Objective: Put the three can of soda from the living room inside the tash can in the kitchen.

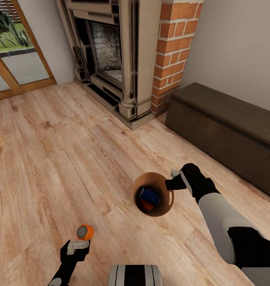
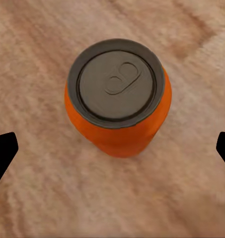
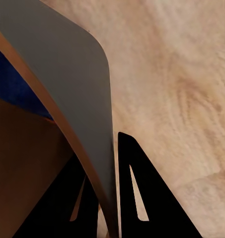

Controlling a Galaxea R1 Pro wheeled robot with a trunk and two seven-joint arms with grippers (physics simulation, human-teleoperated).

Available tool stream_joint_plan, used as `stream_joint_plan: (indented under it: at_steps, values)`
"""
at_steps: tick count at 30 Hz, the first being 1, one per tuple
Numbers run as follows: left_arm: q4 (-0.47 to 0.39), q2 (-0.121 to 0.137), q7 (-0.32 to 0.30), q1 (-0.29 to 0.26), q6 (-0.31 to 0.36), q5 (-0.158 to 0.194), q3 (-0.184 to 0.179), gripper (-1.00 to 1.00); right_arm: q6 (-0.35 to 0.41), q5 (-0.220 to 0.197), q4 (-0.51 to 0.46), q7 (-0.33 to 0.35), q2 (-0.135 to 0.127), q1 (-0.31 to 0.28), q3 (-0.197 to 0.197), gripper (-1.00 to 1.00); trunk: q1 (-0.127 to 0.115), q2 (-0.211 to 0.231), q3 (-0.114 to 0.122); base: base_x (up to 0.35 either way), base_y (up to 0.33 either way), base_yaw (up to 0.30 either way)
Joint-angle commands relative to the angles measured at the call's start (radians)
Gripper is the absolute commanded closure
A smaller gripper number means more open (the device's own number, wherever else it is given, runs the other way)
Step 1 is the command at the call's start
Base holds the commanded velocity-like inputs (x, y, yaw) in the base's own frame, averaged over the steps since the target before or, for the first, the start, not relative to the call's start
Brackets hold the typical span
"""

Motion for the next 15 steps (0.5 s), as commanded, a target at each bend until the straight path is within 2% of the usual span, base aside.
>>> stream_joint_plan:
  at_steps: [1,8,15]
  values:
    - [0.0,0.0,0.001,0.0,0.001,0.0,0.0,-1.0,0.003,-0.029,0.0,0.003,0.0,0.0,-0.001,1.0,0.0,0.0,0.0,0.167,0.0,0.0]
    - [0.0,0.0,0.004,0.0,0.001,-0.001,0.0,-1.0,0.003,-0.029,0.0,0.003,0.0,0.0,-0.001,1.0,0.0,0.0,0.0,0.238,0.0,0.0]
    - [0.0,0.0,0.006,0.0,0.001,0.0,0.0,-1.0,0.003,-0.03,0.0,0.003,0.002,0.0,0.0,1.0,0.0,0.0,0.0,0.054,0.0,0.0]
